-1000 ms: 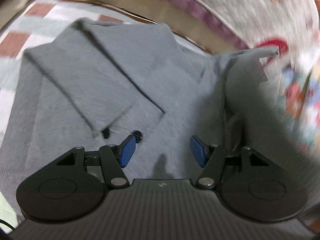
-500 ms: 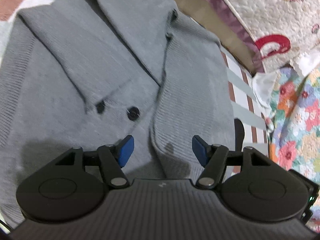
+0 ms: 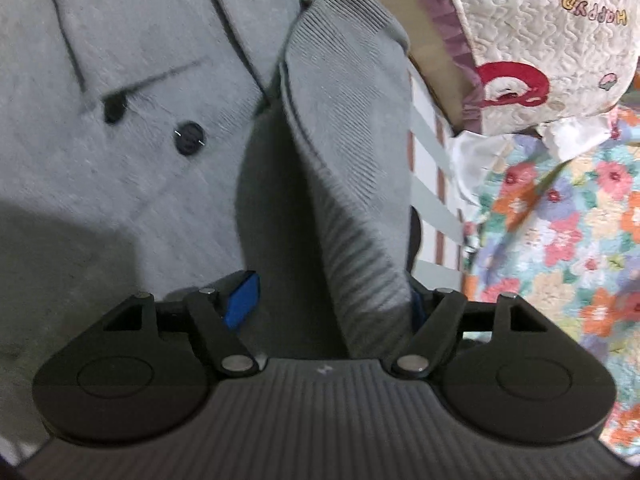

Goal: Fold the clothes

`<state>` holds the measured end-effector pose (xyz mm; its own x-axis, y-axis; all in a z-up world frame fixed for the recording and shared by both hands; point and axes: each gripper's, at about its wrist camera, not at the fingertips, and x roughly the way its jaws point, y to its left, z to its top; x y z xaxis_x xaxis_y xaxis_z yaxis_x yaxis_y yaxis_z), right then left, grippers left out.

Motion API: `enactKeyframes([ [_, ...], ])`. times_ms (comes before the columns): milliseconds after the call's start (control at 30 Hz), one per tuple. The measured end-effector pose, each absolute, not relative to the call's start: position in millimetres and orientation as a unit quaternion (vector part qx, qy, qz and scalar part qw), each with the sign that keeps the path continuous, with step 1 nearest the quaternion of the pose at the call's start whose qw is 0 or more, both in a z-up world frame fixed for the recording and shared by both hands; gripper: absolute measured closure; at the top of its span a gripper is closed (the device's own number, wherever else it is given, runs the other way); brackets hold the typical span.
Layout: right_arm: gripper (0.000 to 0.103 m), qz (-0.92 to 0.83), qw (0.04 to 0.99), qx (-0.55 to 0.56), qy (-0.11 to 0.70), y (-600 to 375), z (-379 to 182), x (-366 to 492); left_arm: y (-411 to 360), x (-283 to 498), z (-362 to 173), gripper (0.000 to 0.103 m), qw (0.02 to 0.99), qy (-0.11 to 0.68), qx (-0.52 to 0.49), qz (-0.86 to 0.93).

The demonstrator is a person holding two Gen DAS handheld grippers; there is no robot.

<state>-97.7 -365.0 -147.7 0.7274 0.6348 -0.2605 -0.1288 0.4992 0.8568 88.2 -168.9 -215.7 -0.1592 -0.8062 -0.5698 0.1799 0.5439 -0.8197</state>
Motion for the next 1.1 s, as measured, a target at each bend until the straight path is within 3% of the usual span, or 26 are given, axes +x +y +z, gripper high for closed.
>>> enactKeyframes([
  [67,0.093,0.244,0.819,0.434,0.286,-364,-143,-98,-170,85,-214,0.034,0.604,0.634,-0.248,-0.414],
  [133,0.093,0.244,0.820,0.426,0.296,-362,-144,-99,-175,81,-208,0.073,0.617,0.614,-0.233,-0.435],
  [167,0.093,0.240,0.820,0.418,0.307,-361,-144,-98,-179,79,-200,0.097,0.629,0.594,-0.212,-0.455],
  [267,0.089,0.226,0.826,0.393,0.336,-369,-135,-97,-186,68,-179,0.098,0.671,0.539,-0.169,-0.480],
  [333,0.079,0.218,0.836,0.372,0.339,-389,-117,-97,-186,68,-177,0.098,0.684,0.536,-0.160,-0.469],
  [367,0.064,0.213,0.841,0.362,0.341,-399,-107,-97,-186,69,-180,0.098,0.690,0.542,-0.148,-0.458],
  [400,0.056,0.204,0.850,0.333,0.352,-414,-93,-92,-188,69,-183,0.098,0.696,0.550,-0.129,-0.444],
  [567,0.055,0.066,0.870,0.192,0.450,-470,-52,-16,-199,69,-200,0.095,0.696,0.587,-0.086,-0.403],
  [633,0.050,-0.018,0.868,0.137,0.477,-482,-50,24,-199,70,-204,0.091,0.694,0.590,-0.085,-0.404],
  [767,0.049,-0.063,0.879,0.096,0.463,-504,-71,80,-196,71,-208,0.091,0.683,0.592,-0.102,-0.416],
  [900,0.048,-0.062,0.881,0.095,0.460,-522,-112,99,-197,64,-205,0.094,0.695,0.578,-0.066,-0.422],
  [1100,0.042,-0.094,0.867,0.251,0.420,-578,-183,112,-198,62,-207,0.095,0.691,0.578,-0.046,-0.432],
])
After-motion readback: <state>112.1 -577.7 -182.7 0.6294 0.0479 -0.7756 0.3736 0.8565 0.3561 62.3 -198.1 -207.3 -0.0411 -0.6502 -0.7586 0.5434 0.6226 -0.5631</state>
